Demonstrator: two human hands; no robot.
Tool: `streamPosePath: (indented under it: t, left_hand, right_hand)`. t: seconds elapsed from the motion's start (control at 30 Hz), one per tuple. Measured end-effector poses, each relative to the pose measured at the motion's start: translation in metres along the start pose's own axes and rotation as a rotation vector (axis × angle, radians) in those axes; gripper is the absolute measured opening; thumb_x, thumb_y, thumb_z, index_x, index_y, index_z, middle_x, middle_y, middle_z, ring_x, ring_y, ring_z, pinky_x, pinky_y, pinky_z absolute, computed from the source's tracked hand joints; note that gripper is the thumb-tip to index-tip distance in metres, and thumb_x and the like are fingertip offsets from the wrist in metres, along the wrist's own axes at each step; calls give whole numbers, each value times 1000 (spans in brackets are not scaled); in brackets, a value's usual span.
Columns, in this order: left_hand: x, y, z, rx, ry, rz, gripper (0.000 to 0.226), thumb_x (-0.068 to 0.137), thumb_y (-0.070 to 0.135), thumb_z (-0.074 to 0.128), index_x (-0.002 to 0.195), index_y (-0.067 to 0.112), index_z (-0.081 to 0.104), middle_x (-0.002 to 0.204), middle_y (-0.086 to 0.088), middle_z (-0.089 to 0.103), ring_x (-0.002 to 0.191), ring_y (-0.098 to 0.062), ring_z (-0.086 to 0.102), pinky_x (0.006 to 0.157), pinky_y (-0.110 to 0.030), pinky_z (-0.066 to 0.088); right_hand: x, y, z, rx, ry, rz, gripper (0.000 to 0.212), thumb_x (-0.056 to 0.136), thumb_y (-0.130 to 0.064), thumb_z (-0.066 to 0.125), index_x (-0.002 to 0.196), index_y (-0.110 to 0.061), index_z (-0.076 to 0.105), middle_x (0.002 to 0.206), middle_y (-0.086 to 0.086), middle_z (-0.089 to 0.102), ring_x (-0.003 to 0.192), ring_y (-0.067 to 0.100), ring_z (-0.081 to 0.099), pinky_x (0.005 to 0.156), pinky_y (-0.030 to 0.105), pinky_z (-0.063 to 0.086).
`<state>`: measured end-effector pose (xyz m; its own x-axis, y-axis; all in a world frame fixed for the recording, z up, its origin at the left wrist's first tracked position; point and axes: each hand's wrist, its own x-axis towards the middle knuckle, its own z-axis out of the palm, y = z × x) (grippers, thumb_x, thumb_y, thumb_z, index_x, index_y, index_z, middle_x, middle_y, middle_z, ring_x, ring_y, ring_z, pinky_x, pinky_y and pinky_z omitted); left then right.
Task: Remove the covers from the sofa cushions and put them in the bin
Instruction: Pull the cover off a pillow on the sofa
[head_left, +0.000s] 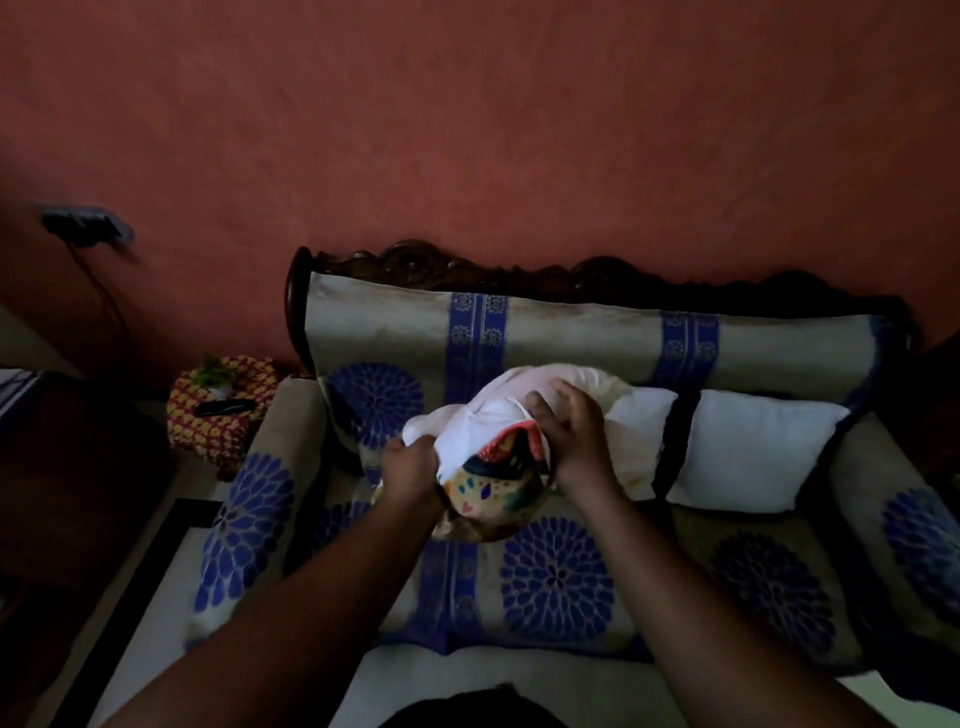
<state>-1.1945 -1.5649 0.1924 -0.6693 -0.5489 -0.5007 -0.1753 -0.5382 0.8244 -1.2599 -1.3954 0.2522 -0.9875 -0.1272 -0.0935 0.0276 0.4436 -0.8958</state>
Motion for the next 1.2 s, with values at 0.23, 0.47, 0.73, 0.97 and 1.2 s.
streamPosePath:
  t: [0.23,0.47,0.73,0.97,1.2]
  left_hand:
    - [12,4,-4,-43,249,141,11,90,0,53,94,6,61,86,-15,63,71,-26,63,62,-30,52]
    - [12,26,-7,35,464,239,18,88,5,59,105,6,64,91,-7,66,80,-21,61,73,-25,44]
    - [7,44,6,-140,220,249,32,84,3,55,114,6,63,101,-18,69,85,-32,69,69,-36,62]
    - [-16,49,-7,29,-46,293,33,90,4,58,120,17,63,100,-10,73,82,-21,70,70,-37,59]
    - [2,37,-40,389,-48,269,13,89,31,71,98,24,65,95,-10,70,84,-26,68,72,-39,56]
  right_hand:
    - [-67,33,17,67,176,-570,24,88,-19,56,104,-6,69,107,1,60,104,21,59,92,42,51]
    - [-76,7,10,-111,-351,-914,24,92,-32,70,107,-13,75,100,-3,75,90,12,67,83,27,43]
    - [-67,13,19,349,-413,328,91,69,-96,40,89,-14,74,88,3,74,81,15,70,83,33,55]
    - [-7,13,-15,722,-248,808,109,65,-93,52,143,-17,49,123,17,65,106,37,62,87,54,55]
    - [21,37,-8,593,55,519,54,84,-33,77,134,-21,60,128,10,66,108,31,63,89,44,51]
